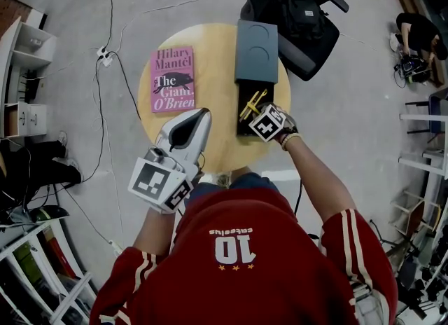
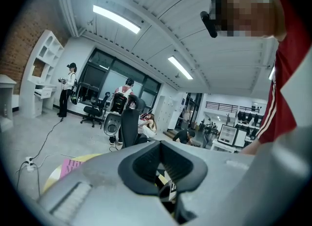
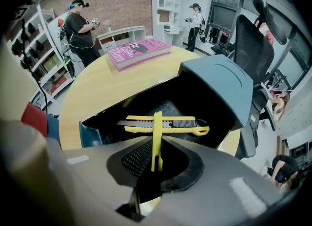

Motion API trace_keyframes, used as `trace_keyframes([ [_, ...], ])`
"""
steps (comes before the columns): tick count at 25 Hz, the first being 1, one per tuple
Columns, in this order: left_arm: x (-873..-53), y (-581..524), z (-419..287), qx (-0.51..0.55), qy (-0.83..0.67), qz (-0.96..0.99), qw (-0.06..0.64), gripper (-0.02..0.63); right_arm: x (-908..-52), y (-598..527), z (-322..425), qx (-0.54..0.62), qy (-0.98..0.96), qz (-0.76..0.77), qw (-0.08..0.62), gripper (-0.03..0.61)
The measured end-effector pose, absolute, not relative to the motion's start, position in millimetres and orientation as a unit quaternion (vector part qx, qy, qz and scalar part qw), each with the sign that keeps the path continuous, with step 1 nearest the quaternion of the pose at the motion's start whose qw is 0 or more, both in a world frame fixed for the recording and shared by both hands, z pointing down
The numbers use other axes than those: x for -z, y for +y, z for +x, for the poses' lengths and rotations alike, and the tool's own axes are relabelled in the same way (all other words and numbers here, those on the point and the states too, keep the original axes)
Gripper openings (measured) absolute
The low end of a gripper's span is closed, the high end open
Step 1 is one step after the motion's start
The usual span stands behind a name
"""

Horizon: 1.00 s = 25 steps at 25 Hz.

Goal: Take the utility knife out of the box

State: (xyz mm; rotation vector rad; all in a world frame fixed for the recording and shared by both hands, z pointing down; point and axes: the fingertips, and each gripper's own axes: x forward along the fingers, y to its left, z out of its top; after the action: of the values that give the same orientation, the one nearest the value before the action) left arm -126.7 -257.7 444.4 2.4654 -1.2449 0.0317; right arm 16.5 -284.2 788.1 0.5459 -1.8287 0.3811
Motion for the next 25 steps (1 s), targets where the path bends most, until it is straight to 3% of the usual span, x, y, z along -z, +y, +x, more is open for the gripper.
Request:
trace_keyframes([
  [13, -433.2, -244.7, -125.5, -0.006, -0.443, 0.879, 0.176, 0.003, -758.0, -294.0, 18.9, -0.142, -0.792, 0.273, 0.527, 0.051],
  [25, -408.7, -214.3, -122.0, 0.002, -0.429, 0.891, 0.145, 0.003, -678.5, -296.3, 22.9, -0.103, -0.821, 0.346, 0.442, 0.051],
])
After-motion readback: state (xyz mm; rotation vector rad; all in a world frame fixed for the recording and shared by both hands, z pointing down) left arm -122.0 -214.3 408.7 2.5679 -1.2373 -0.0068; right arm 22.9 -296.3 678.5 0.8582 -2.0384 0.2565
